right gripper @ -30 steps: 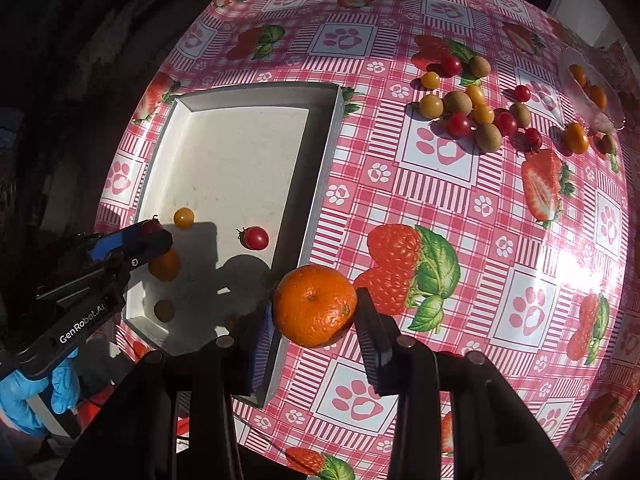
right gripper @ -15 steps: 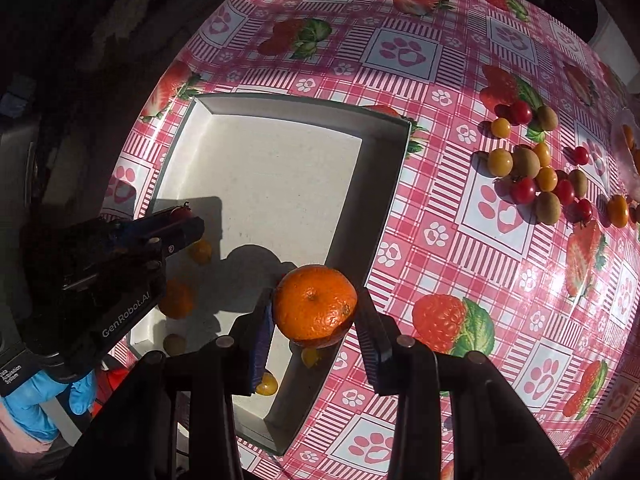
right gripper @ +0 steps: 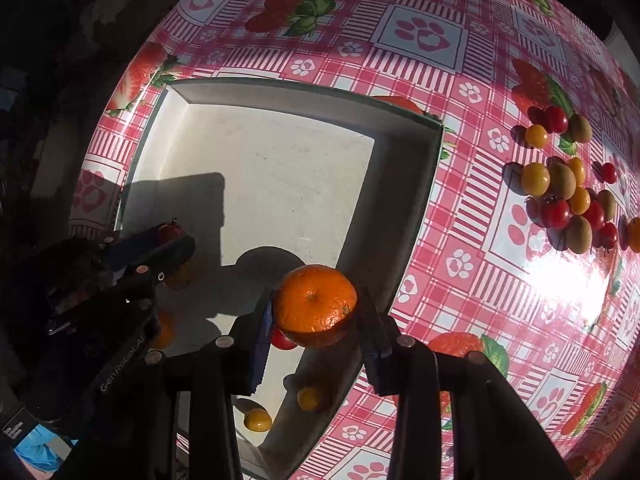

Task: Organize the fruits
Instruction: 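Carry both fruits into the white tray and open both grippers, then move both open grippers back to the fruit cluster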

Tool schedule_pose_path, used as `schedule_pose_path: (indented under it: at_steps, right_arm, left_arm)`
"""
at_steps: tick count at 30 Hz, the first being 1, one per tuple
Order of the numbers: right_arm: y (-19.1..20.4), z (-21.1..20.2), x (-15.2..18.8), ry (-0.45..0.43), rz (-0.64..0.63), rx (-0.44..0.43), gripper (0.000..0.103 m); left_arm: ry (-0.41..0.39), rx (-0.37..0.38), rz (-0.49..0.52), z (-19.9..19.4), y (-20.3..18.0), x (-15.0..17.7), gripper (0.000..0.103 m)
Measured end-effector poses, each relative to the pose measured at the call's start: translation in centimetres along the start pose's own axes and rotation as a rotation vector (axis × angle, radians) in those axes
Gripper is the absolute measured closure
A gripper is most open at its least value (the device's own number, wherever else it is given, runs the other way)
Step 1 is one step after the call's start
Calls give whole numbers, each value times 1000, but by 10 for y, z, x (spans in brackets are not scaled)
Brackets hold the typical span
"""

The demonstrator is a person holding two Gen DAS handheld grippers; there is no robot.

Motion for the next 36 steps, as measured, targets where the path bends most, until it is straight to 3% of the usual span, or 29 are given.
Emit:
schedule_pose_path:
  at_steps: [6,8,9,11,13,16,17,24,36]
  right_arm:
    - [12,12,-5,17,-20,-10,60]
    - [15,14,-7,18,-15,-15,59]
    - [14,14,-7,17,-10,-9,59]
    - [12,12,-5,15,4,-27,55]
    - [7,6,-6,9,16,-54,46]
    - [7,-3,-8,-16,31,-80,19]
    - [8,-8,-9,-30,39,-97,15]
    - [-17,-35,9,-107,92,-12,15]
    - [-149,-40,91,-93,365,123,15]
  left_arm:
    - [22,-3,15,8,-2,0,80]
    - [25,-13,16,9,-2,1,64]
    - [17,-34,12,9,1,1,51]
    - [3,-38,5,7,5,2,41]
    - [18,-30,-2,8,8,3,41]
    - [36,-39,-10,10,13,6,41]
    - [39,-43,-12,10,14,7,41]
    - [38,-34,-5,-2,3,21,41]
    - [8,56,159,-25,-99,22,41]
Point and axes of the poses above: each gripper's, at about its wrist camera, not at the fingertips, and z roughly the way its jaws point, y to its left, x to its underside, the point moved 6 cm from there along z, roughly the way its jaws point, and after that the axes turned 2 degrees about y, right-handed, at the moved point
